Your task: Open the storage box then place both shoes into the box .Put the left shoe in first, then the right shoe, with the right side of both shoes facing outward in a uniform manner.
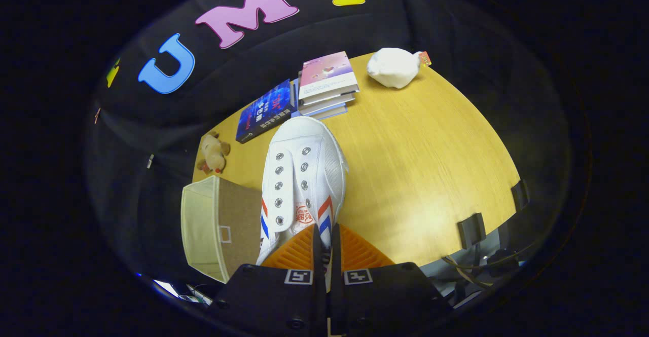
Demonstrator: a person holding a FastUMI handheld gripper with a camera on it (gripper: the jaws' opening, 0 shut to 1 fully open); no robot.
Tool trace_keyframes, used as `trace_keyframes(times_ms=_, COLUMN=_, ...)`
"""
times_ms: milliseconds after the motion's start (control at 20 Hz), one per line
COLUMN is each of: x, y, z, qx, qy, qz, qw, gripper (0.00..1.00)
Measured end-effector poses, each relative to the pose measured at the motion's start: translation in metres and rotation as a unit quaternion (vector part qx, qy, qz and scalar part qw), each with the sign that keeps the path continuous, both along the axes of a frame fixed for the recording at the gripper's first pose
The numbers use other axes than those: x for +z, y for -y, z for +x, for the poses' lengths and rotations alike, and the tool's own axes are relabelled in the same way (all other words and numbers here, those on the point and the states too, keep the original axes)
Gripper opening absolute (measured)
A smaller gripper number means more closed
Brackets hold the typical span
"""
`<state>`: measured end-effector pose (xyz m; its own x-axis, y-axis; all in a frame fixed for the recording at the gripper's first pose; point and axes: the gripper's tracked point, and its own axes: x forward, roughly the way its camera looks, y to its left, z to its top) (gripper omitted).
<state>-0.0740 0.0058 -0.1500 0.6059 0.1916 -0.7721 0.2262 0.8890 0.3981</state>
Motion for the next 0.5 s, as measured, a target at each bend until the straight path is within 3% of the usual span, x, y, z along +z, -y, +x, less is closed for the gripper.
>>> trace_keyframes(times_ms=500, x=0.037, y=-0.169, z=-0.008, qx=0.067, qy=0.018, qz=0.071, qw=0.995, gripper=0.08)
